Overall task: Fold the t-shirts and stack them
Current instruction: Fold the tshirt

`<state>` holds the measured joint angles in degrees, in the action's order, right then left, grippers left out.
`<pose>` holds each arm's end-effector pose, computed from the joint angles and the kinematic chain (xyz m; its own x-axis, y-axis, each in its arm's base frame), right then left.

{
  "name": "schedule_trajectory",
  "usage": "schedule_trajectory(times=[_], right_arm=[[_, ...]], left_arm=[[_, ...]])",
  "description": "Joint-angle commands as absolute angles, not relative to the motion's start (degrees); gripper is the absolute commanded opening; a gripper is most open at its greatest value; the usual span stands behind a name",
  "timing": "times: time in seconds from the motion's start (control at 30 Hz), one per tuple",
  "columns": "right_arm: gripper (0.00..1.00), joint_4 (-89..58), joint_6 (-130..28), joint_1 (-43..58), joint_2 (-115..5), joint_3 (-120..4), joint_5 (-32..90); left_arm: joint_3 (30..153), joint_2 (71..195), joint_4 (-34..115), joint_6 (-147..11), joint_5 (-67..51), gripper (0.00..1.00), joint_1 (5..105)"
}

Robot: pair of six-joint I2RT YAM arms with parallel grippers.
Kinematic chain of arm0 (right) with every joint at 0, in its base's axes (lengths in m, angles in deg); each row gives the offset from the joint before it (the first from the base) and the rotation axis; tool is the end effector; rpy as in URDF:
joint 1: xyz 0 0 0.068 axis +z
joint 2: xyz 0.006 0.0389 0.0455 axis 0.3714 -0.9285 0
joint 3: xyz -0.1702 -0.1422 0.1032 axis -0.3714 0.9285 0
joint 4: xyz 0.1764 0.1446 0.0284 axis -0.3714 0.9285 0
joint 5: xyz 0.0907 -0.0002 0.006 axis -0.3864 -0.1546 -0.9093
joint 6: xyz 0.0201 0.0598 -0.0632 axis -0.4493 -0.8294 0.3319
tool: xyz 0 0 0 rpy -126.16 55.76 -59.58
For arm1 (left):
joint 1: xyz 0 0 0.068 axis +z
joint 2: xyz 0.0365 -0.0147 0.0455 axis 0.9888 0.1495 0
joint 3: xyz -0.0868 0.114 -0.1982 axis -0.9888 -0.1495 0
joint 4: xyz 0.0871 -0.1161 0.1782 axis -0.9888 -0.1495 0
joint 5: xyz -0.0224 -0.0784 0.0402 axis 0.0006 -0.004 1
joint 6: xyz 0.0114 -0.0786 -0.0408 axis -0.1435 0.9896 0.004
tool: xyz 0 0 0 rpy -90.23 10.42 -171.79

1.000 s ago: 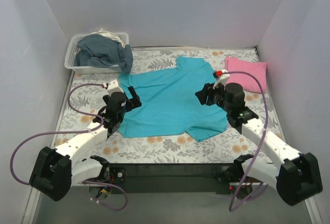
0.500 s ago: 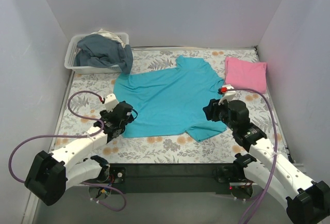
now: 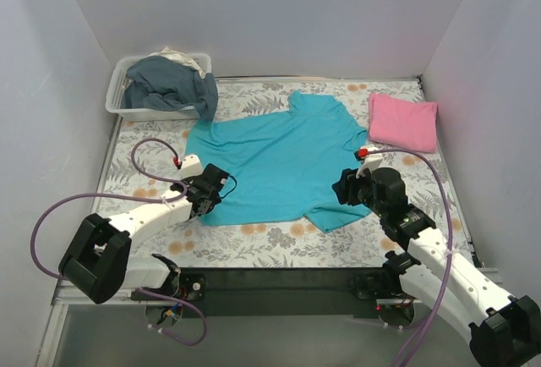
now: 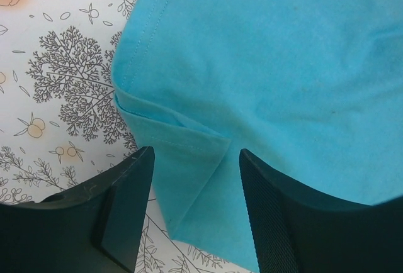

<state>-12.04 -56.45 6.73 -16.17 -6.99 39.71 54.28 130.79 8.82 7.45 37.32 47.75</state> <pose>0.1846 0.0962 0.2078 -0.4111 0.0173 -0.9114 -0.3612 0.9149 0.1803 0.1987 -0.0748 0.1279 -0.2942 -0.7626 -0.5761 -0.7571 0.5538 -0.3465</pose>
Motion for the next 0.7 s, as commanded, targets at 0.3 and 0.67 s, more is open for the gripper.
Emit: schedule_trajectory(times=[0.3, 0.67], right_arm=[[0.42, -13.9, -56.1, 6.9, -13.5, -6.7, 39.1], [0.42, -13.9, -56.3, 6.9, -12.7, -6.5, 39.1]], left_arm=[[58.5, 135.5, 8.7, 6.6, 39.0, 0.41, 47.4], [59.6, 139.3, 7.3, 5.6, 38.1, 0.35, 47.5]])
